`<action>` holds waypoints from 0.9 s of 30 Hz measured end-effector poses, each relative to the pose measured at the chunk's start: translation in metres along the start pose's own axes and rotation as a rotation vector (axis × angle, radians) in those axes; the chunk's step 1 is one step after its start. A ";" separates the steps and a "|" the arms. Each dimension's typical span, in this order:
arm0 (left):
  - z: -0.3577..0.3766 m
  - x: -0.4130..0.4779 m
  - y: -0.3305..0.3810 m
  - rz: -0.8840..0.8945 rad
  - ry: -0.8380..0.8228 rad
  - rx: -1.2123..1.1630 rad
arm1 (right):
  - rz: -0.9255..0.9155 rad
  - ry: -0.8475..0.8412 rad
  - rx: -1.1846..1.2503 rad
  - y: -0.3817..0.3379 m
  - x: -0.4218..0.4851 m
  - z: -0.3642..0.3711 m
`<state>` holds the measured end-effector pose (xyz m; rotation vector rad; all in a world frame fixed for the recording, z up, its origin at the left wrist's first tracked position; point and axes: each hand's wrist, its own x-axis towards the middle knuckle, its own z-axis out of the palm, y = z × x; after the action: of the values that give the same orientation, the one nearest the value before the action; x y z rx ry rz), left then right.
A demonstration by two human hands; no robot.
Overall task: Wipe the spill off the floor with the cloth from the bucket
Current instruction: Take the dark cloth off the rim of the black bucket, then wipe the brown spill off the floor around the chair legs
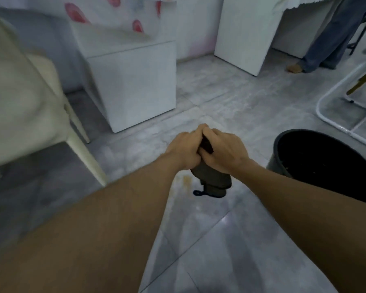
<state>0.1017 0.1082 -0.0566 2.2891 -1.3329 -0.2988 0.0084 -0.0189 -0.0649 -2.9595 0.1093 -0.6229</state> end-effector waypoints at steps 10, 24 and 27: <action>-0.044 -0.186 -0.126 -0.480 -0.134 0.098 | -0.208 -0.589 0.402 -0.172 0.047 0.099; 0.017 -0.467 -0.199 -1.249 -0.078 0.183 | -0.624 -0.744 0.177 -0.434 -0.054 0.212; 0.044 -0.516 -0.205 -1.364 0.165 0.199 | -0.608 -0.728 -0.013 -0.455 -0.102 0.234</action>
<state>-0.0208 0.6255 -0.2217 2.9339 0.4778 -0.3720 0.0311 0.4641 -0.2599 -2.9934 -0.8576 0.4495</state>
